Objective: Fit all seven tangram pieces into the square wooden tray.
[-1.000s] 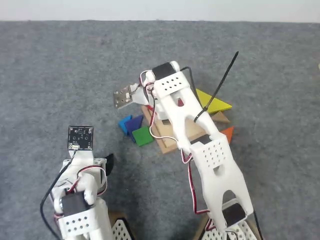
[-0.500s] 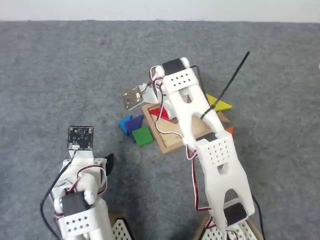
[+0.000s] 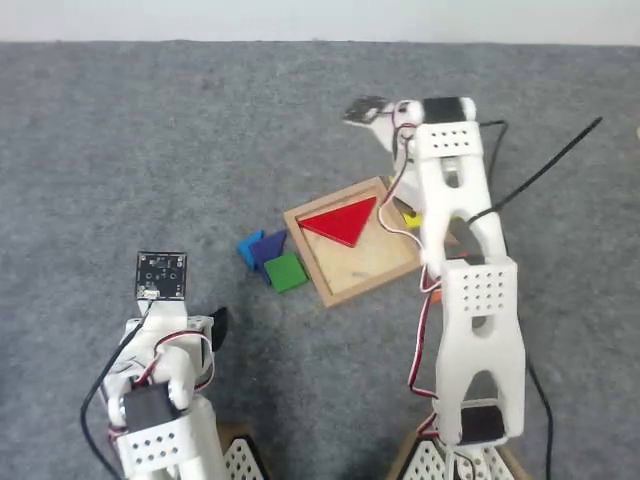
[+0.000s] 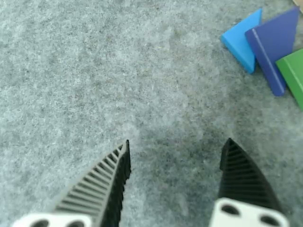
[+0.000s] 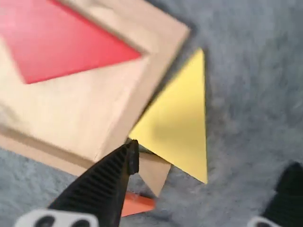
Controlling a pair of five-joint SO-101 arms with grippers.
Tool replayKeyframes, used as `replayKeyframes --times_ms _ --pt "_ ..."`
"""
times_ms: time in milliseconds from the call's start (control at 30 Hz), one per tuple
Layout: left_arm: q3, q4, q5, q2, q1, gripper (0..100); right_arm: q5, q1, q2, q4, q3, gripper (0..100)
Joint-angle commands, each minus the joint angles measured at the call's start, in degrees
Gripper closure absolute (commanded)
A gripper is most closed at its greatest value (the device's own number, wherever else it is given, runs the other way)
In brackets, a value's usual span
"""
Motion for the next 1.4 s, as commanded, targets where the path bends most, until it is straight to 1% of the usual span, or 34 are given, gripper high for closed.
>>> replayKeyframes --times_ms 0,67,133,233,300,333,433,500,667,733,833,933,1000,1100,1200,1367 --pt "-0.66 0.18 0.26 -1.23 0.00 70 -2.29 1.19 -1.36 -1.45 -0.44 71.3" --pt "-0.66 0.18 0.26 -1.23 0.00 70 0.35 0.84 -1.45 0.04 -0.44 74.2" --pt "-0.66 0.18 0.26 -1.23 0.00 70 2.20 0.75 -1.45 2.33 -0.44 72.0" --pt "-0.66 0.18 0.26 -1.23 0.00 70 2.64 1.27 -1.80 3.21 -0.44 68.8" --pt "-0.66 0.18 0.26 -1.23 0.00 70 2.37 1.71 -3.03 3.47 -0.44 68.5" --pt "-0.66 0.18 0.26 -1.23 0.00 70 1.58 1.89 -4.18 3.56 -0.44 68.5" --pt "-0.66 0.18 0.26 -1.23 0.00 70 -7.03 1.89 -10.51 4.18 0.62 68.3" --pt "-0.66 0.18 0.26 -1.23 0.00 70 -8.62 1.80 -16.13 4.26 6.68 68.3" --pt "-0.66 0.18 0.26 -1.23 0.00 70 -9.05 0.48 -31.87 3.03 27.96 68.4" --pt "-0.66 0.18 0.26 -1.23 0.00 70 -9.32 0.48 -37.41 -0.92 36.13 68.4" --pt "-0.66 0.18 0.26 -1.23 0.00 70 -9.85 0.75 -42.86 -12.44 51.08 68.4" --pt "-0.66 0.18 0.26 -1.23 0.00 70 -10.20 0.57 -42.51 -24.84 62.24 68.4" --pt "-0.66 0.18 0.26 -1.23 0.00 70 -12.04 0.75 -40.13 -29.49 63.91 68.4" --pt "-0.66 0.18 0.26 -1.23 0.00 70 -16.35 0.31 -36.00 -31.25 61.01 68.4" --pt "-0.66 0.18 0.26 -1.23 0.00 70 -21.01 -2.24 -33.27 -30.99 58.20 68.1" --pt "-0.66 0.18 0.26 -1.23 0.00 70 -27.43 -7.34 -30.99 -30.90 58.64 68.2"
